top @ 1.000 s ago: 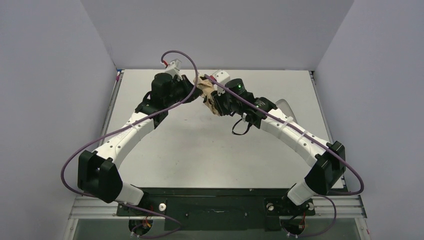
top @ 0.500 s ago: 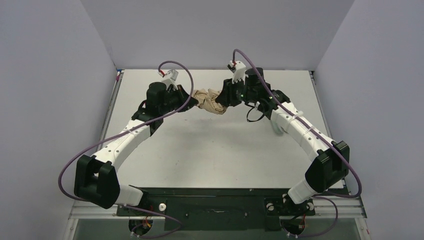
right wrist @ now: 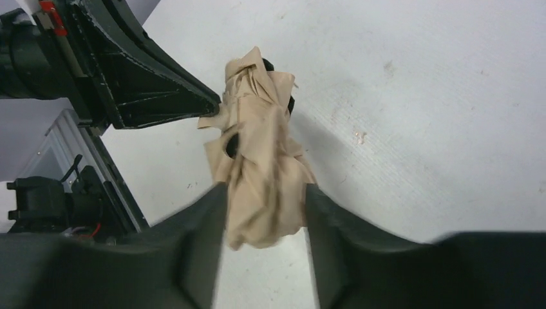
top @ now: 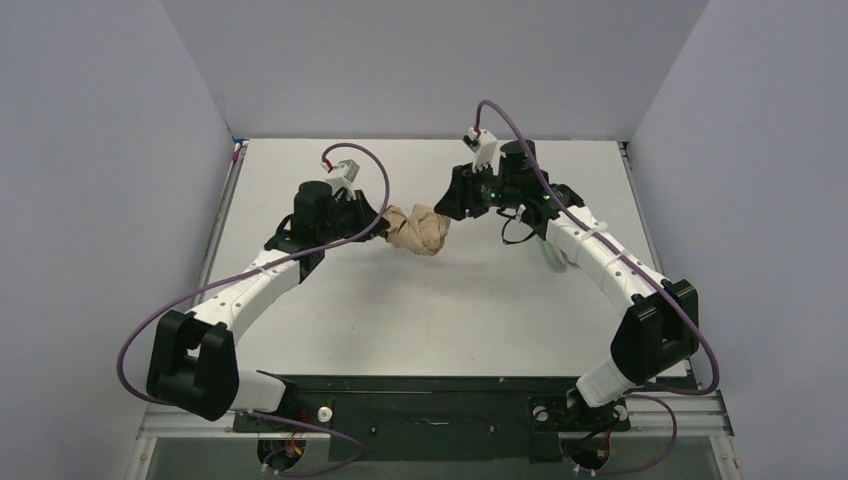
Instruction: Open the umbrella
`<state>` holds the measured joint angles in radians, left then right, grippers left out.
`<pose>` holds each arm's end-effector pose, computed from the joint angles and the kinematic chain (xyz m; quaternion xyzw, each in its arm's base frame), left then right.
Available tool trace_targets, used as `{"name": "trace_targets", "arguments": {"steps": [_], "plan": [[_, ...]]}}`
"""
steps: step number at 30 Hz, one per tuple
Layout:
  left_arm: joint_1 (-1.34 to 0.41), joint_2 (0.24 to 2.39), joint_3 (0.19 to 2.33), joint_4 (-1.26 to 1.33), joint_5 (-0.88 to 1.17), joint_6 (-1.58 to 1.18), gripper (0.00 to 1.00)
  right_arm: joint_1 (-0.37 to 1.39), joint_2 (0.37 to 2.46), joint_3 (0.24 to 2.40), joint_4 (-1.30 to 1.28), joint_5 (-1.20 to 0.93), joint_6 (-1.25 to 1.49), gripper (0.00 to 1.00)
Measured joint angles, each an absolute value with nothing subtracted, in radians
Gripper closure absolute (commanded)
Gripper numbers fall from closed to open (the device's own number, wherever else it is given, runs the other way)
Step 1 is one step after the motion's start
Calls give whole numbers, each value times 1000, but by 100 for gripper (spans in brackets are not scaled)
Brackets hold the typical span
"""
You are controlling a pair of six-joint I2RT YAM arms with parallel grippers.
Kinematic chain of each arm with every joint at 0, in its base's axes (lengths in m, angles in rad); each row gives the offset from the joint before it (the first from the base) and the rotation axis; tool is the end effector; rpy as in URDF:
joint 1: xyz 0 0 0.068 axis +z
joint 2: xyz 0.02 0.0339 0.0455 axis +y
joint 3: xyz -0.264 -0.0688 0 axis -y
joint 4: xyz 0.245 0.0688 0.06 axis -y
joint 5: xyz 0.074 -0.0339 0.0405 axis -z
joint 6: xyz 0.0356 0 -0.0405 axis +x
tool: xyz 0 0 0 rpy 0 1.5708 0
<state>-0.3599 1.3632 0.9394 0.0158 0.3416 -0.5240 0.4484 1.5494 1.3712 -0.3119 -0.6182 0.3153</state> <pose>0.2881 -0.1211 0.2831 0.0255 0.8284 -0.3599 0.4284 0.3128 0.1734 0.3446 -0.2105 0.8047 0.4247 0.3576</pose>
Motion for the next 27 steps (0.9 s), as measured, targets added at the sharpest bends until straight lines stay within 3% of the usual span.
{"name": "trace_targets", "arguments": {"steps": [1,3,14,27], "plan": [[-358,1364,924,19,343,-514,100,451,1549,1365,-325,-617,282,26],[-351,1383,891,28,352,-501,100,454,1549,1343,-349,-617,214,20],[-317,1617,803,164,444,-544,100,465,1699,1250,-450,-597,125,18],[-299,1634,850,266,608,-693,100,476,1732,1180,-317,-632,170,19]]}}
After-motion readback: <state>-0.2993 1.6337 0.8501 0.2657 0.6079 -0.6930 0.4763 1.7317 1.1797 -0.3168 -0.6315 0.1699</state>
